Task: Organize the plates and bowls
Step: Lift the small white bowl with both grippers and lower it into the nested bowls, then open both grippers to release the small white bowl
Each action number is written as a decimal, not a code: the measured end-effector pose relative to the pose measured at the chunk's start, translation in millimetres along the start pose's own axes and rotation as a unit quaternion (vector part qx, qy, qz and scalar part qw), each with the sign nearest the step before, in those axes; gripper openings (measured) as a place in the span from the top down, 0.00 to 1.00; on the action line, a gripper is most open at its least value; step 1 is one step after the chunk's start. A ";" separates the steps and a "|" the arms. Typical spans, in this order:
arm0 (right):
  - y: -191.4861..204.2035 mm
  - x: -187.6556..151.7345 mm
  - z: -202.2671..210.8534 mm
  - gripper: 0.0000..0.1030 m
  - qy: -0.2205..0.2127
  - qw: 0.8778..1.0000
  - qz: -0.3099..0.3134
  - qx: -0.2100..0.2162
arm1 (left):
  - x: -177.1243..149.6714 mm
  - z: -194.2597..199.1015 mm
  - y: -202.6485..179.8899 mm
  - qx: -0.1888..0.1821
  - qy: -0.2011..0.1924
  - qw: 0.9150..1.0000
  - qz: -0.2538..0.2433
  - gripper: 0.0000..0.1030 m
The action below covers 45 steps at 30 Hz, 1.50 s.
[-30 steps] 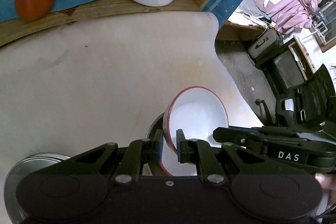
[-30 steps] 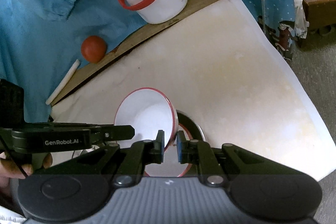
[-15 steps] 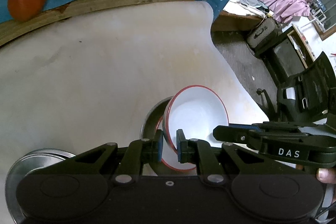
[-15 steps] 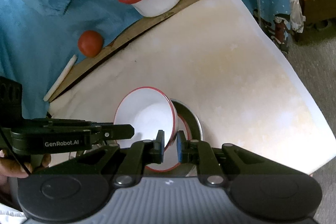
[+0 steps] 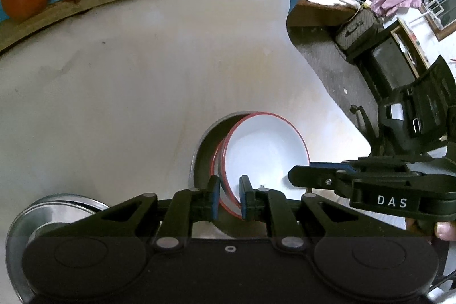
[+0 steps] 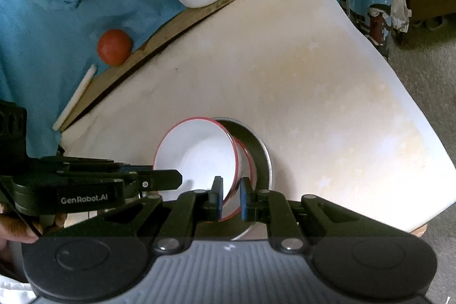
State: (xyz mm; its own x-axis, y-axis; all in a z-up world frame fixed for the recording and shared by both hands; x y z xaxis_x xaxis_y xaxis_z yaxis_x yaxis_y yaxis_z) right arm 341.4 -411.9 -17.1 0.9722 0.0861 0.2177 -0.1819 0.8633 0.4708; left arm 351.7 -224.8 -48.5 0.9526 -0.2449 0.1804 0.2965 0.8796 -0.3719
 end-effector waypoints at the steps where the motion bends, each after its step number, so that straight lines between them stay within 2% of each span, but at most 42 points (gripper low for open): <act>1: 0.3 -0.1 -1.0 0.87 0.003 1.000 0.001 -0.002 | 0.5 -1.5 0.3 0.001 0.003 1.000 0.000 0.86; 19: 1.5 -0.3 -6.2 0.84 0.015 1.000 0.000 -0.005 | 5.7 -13.6 -2.9 0.006 0.017 1.000 -0.002 0.85; 23: 1.4 -0.5 -6.2 0.80 0.015 1.000 -0.003 -0.012 | 5.9 -14.8 -1.5 0.004 0.018 1.000 -0.001 0.84; 45: -0.4 -1.7 -2.1 0.73 0.008 1.000 0.001 -0.011 | -1.0 -6.5 0.4 0.003 0.007 1.000 -0.001 0.77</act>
State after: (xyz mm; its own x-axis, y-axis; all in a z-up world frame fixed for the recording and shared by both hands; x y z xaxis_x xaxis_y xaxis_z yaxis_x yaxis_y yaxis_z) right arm 340.1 -411.3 -19.5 0.9740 0.0965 0.2049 -0.1815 0.8737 0.4514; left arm 351.4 -226.9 -54.7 0.9527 -0.2532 0.1681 0.2987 0.8816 -0.3653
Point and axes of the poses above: each gripper's, at about its wrist camera, not at the fingertips, and z roughly against the way its jaws point, y to its left, x to its top, the point moved 4 cm from there along -z, roughly the way its jaws point, and after that the axes turned 8 degrees about y, right-handed, at the moved point
